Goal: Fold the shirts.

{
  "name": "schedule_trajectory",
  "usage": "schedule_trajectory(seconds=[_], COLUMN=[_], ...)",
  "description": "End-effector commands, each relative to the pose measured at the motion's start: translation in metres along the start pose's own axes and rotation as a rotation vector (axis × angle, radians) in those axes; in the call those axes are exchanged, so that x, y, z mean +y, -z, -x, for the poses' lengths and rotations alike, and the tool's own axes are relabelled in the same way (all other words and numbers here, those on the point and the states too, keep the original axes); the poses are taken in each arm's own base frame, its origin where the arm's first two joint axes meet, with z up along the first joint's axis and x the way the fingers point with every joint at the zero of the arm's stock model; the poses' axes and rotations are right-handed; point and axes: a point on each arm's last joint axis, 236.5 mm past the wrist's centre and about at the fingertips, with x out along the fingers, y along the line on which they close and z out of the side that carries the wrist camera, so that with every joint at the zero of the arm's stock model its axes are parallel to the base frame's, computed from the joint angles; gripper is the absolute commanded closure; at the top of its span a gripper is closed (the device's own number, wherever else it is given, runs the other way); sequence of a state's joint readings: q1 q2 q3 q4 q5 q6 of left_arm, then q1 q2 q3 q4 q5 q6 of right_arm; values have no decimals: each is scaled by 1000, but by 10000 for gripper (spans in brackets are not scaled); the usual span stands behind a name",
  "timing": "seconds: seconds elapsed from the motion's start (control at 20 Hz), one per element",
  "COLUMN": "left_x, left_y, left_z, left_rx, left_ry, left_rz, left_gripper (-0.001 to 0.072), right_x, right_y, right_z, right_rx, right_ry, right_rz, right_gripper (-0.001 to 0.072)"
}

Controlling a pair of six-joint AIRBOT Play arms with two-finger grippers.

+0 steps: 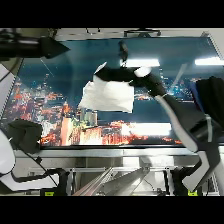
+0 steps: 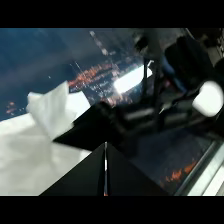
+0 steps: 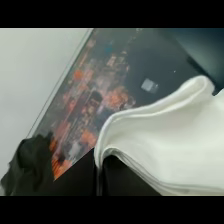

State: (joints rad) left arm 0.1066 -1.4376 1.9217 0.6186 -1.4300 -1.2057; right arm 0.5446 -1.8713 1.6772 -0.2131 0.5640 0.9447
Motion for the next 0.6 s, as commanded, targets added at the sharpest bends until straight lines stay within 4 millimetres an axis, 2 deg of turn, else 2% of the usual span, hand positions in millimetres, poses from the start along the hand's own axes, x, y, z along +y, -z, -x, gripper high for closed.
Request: schedule_trajectory(seconds=[0.0,0.05,0.1,0.2,0.3,0.35,0.4,0.45,0.55], left_x=[7,10,14,23,24,22,20,16,8], left_y=[-20,-21,-20,-17,-15,-13,-11,-9,-4], left_z=[56,62,66,71,72,71,70,67,61], left_rx=[-185,-213,-228,-230,-222,-215,-204,-191,-168], left_ry=[-25,-24,-25,-43,-42,-38,-30,-20,3], left_rz=[5,24,41,59,59,53,51,49,41], left_gripper=[688,687,687,687,688,688,688,688,688], right_x=[-36,-34,-30,-18,-10,-8,-8,-13,-50], right_y=[70,86,89,71,37,19,5,-10,-30], right_z=[-78,-87,-88,-72,-38,-15,9,36,92], right_rx=[-144,-113,-87,-31,26,56,86,114,181], right_ry=[230,217,195,122,38,-9,-43,-56,24], right_rz=[-10,-7,-2,33,56,57,54,52,-25], right_gripper=[602,302,46,20,26,88,229,257,248])
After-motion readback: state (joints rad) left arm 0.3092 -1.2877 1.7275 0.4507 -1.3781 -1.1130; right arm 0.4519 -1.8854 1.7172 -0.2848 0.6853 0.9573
